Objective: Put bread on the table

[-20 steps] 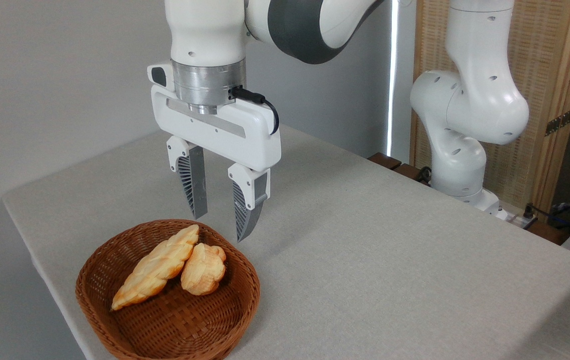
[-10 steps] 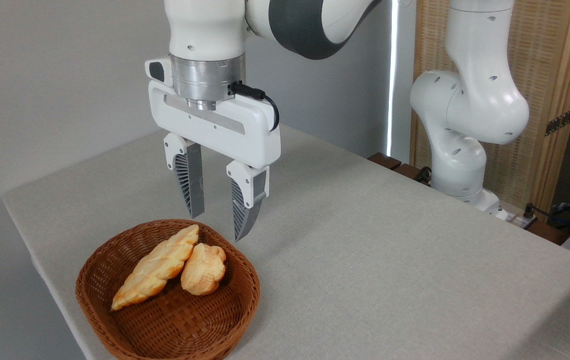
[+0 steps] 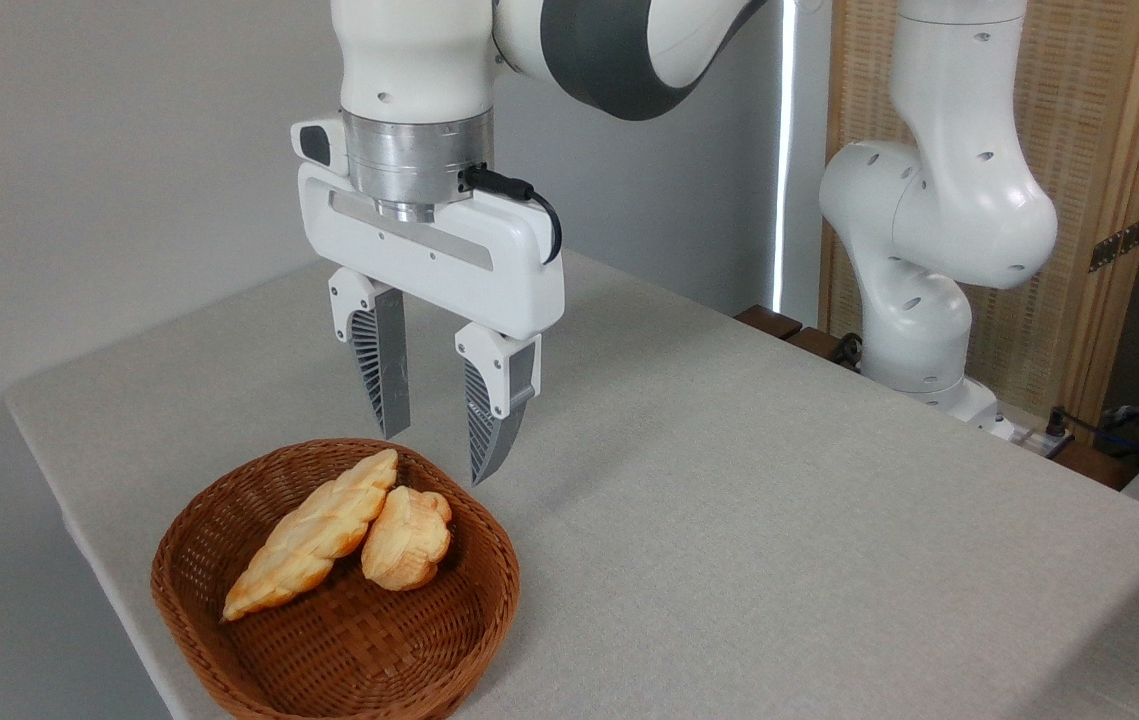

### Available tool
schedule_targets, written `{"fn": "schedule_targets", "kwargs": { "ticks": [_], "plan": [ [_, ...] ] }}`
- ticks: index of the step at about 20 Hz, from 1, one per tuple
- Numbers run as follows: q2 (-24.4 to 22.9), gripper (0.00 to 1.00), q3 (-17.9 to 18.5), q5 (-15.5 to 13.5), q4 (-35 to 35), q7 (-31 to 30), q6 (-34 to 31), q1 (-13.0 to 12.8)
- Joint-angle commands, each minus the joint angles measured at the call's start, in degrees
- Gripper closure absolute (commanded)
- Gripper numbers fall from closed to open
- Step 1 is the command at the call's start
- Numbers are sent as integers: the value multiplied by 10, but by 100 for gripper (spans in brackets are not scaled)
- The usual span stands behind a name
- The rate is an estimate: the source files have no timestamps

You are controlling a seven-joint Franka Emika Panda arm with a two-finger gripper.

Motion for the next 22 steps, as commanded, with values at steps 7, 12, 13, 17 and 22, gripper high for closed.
{"fn": "schedule_targets", "kwargs": {
  "ticks": [7, 12, 13, 17, 22],
  "plan": [
    [28, 0, -5, -54, 4, 12, 116, -3],
    [60, 0, -9, -56, 3, 11, 185, -34],
    [70, 0, -9, -57, 3, 11, 202, -43],
    [106, 0, -22, -59, 4, 12, 245, -55],
    [138, 0, -42, -51, 3, 14, 277, -55]
  ]
}}
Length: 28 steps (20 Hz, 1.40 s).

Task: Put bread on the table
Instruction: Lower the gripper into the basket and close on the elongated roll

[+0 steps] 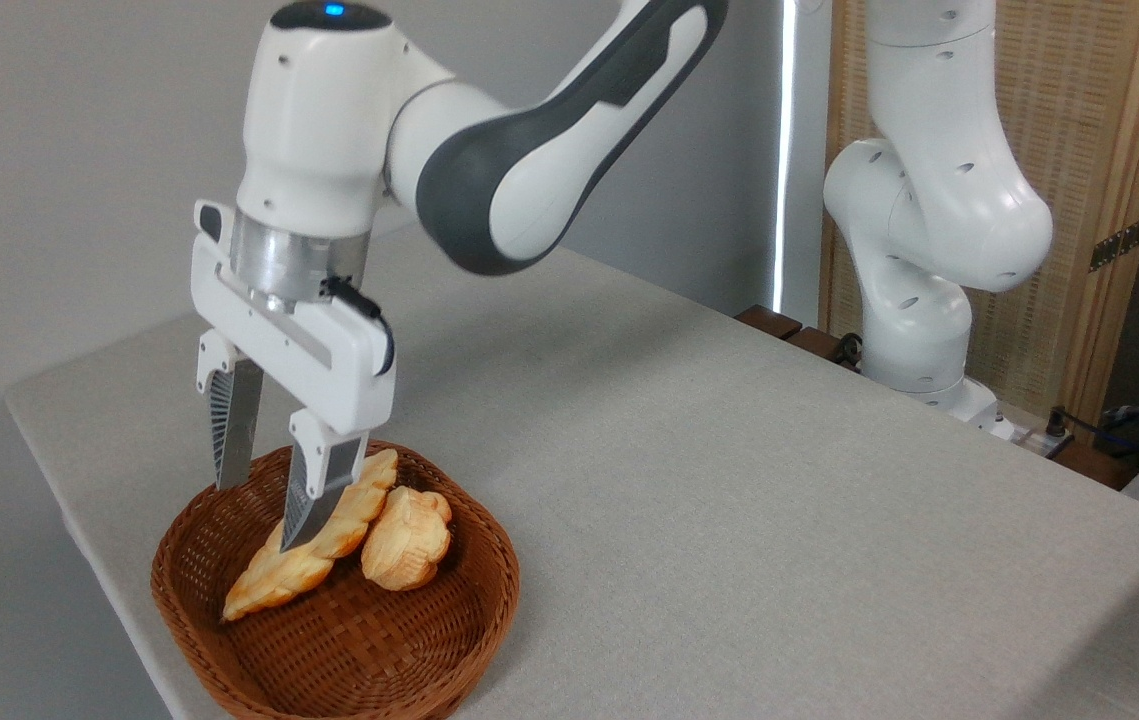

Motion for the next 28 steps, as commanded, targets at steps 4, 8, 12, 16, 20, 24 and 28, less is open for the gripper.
{"fn": "schedule_targets", "kwargs": {
  "ticks": [4, 8, 12, 16, 20, 24, 28],
  "plan": [
    [24, 0, -11, -2, 0, 27, 10, 0],
    [26, 0, -11, -1, -8, 99, 7, 0],
    [27, 0, -19, 10, -20, 160, -5, 0],
    [37, 0, -19, 35, -20, 174, -4, 0],
    [39, 14, -18, 50, -20, 173, -4, 0],
    [39, 77, -17, 50, -18, 174, -3, 1],
    [38, 84, -15, 50, -17, 174, -2, 1]
  ]
}}
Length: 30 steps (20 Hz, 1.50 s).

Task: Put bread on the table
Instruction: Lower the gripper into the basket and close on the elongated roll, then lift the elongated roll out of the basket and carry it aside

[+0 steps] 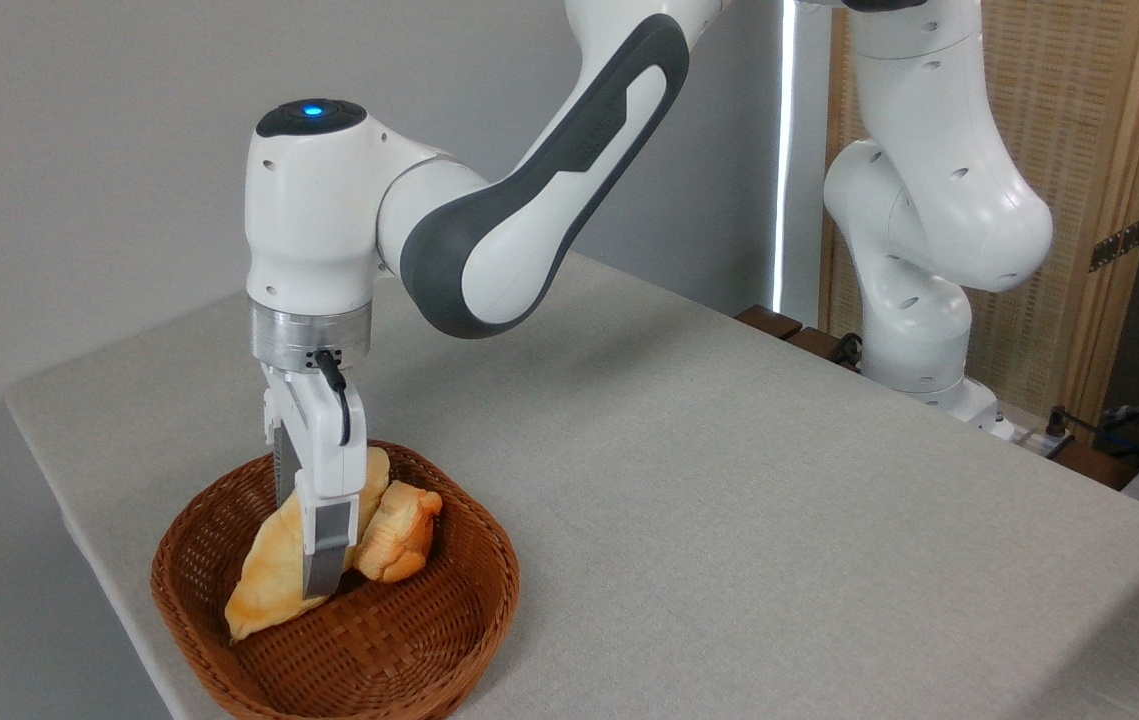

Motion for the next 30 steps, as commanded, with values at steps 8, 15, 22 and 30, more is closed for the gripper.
{"fn": "schedule_targets", "kwargs": {
  "ticks": [8, 15, 22, 30],
  "plan": [
    [-4, 88, 4, 20, 6, 6, -4, 2],
    [-31, 82, 9, 0, 11, -10, -6, 6],
    [-117, 77, 13, -15, 10, -44, -122, 6],
    [-173, 74, 17, -43, 6, -76, -350, 6]
  ]
}}
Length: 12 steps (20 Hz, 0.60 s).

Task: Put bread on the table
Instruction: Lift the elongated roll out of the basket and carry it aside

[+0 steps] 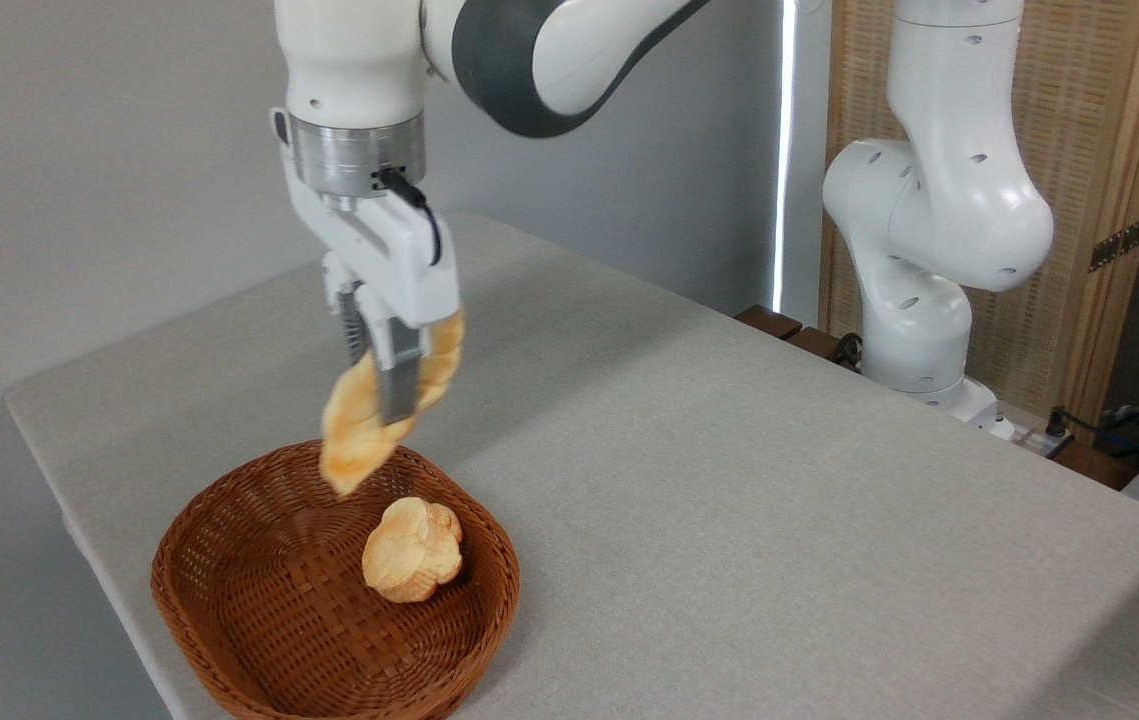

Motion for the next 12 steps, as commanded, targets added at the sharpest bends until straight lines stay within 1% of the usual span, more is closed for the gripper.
{"fn": "schedule_targets", "kwargs": {
  "ticks": [1, 3, 5, 6, 7, 9, 12],
  "plan": [
    [-22, 74, 6, -12, -10, -2, -101, -3],
    [-24, 73, 7, -12, -10, -1, -139, -3],
    [-25, 65, 7, -11, -11, 1, -166, -4],
    [-25, 64, 6, -11, -13, 5, -178, -5],
    [-24, 57, 6, -11, -16, 10, -180, -5],
    [-23, 0, 6, -8, -17, 13, -178, -6],
    [-22, 0, 6, -6, -17, 13, -161, -7]
  ]
}}
